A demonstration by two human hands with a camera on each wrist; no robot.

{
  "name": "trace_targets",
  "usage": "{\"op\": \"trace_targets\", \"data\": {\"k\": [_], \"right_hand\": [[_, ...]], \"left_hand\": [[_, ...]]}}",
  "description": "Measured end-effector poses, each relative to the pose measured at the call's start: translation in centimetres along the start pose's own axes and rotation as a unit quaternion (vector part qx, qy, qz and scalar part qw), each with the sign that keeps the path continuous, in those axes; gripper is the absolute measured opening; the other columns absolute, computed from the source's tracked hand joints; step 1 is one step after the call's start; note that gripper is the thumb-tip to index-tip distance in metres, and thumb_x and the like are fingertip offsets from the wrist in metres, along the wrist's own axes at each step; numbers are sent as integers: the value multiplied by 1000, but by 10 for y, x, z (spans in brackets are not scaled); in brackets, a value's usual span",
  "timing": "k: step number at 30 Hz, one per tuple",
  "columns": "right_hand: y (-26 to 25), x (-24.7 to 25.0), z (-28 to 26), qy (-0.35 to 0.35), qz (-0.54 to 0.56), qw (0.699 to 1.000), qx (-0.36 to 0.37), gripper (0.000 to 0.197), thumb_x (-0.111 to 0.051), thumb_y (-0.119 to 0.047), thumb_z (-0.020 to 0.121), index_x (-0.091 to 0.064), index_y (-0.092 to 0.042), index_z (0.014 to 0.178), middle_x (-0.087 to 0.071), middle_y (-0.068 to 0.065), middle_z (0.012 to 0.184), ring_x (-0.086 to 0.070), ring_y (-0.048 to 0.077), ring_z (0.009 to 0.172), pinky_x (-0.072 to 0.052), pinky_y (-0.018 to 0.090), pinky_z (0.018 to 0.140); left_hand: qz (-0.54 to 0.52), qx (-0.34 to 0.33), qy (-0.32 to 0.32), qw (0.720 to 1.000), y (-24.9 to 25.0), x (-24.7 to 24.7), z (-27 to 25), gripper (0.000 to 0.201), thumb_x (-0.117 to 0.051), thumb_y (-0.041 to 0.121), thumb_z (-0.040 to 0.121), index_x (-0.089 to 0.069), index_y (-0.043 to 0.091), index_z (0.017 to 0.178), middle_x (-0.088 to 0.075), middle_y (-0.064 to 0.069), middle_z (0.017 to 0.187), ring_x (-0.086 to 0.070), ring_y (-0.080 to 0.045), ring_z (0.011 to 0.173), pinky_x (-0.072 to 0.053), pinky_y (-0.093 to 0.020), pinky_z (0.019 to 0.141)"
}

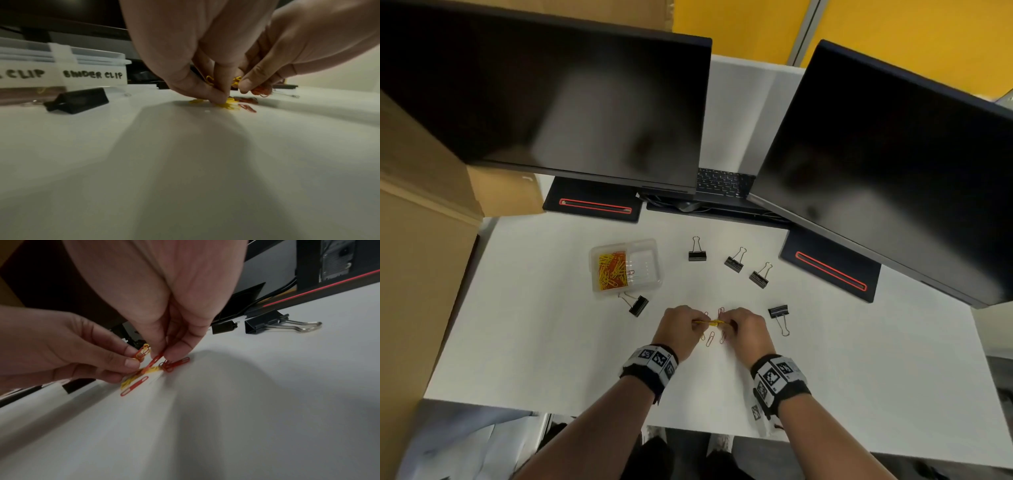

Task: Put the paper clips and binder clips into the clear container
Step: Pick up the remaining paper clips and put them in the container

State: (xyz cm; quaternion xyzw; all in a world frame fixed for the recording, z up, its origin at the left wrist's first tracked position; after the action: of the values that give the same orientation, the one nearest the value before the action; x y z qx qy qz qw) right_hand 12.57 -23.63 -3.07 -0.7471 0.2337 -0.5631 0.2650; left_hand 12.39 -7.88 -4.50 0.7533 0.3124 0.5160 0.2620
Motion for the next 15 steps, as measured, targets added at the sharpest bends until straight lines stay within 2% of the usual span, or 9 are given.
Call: {"op": "trace_targets", "data": {"k": [3, 6, 8, 10, 11, 15], "right_hand": [[-7, 9, 0, 12, 25, 1000, 14, 12, -68, -1, 83, -74, -9, 87, -69, 2, 83, -61, 11, 71, -47, 14, 70], [-21, 15, 5, 7, 27, 998, 47, 16, -64, 2, 82, -74, -11, 85, -68, -1, 80, -59, 7, 68, -41, 4, 67], [-34, 16, 12, 5, 29, 997, 68, 18, -63, 2, 82, -74, -12, 86, -69, -1, 83, -60, 6, 69, -45, 8, 69], [-51, 15, 20, 8, 41, 996, 84, 17, -65, 1, 82, -74, -12, 87, -70, -2, 84, -62, 6, 70, -51, 16, 69], [-62, 14, 25, 8, 43, 994, 96, 15, -67, -1, 82, -74, -13, 87, -69, -3, 84, -61, 2, 69, -51, 16, 68], [-110, -1, 46, 5, 56, 989, 140, 8, -70, -8, 84, -74, -13, 88, -68, -5, 83, -55, -7, 67, -44, 5, 68]], "left_hand": [[-45, 7, 17, 999, 0, 10, -2, 14, -72, 18, 85, -78, 20, 97, -73, 6, 90, -65, -2, 78, -53, -15, 79], [-61, 4, 28, 998, 1, 25, -4, 12, -75, 22, 84, -79, 23, 95, -72, 10, 90, -66, 1, 80, -48, -7, 75], [-75, 6, 47, 996, 0, 42, -5, 12, -76, 23, 83, -79, 24, 94, -72, 12, 88, -65, 4, 79, -45, -3, 73], [-91, 4, 69, 993, -2, 63, -8, 11, -77, 21, 81, -79, 23, 92, -72, 13, 86, -65, 4, 78, -47, -6, 74], [-95, -1, 80, 992, -2, 75, -9, 12, -77, 19, 81, -79, 23, 92, -72, 12, 86, -66, 3, 78, -49, -9, 74], [-98, 9, 114, 989, -15, 127, -13, 10, -76, 19, 83, -79, 22, 92, -73, 9, 84, -68, -2, 77, -54, -16, 75]]}}
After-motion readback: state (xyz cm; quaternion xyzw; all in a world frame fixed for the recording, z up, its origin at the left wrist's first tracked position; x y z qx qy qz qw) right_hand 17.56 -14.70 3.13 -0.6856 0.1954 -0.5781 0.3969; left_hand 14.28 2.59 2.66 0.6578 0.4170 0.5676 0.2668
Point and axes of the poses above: each hand's wrist, its own z-axis towards the middle knuckle, its own x-axis out of the back of the hand, y = z × x, the point moved 5 cm from there along z, towards the middle knuckle
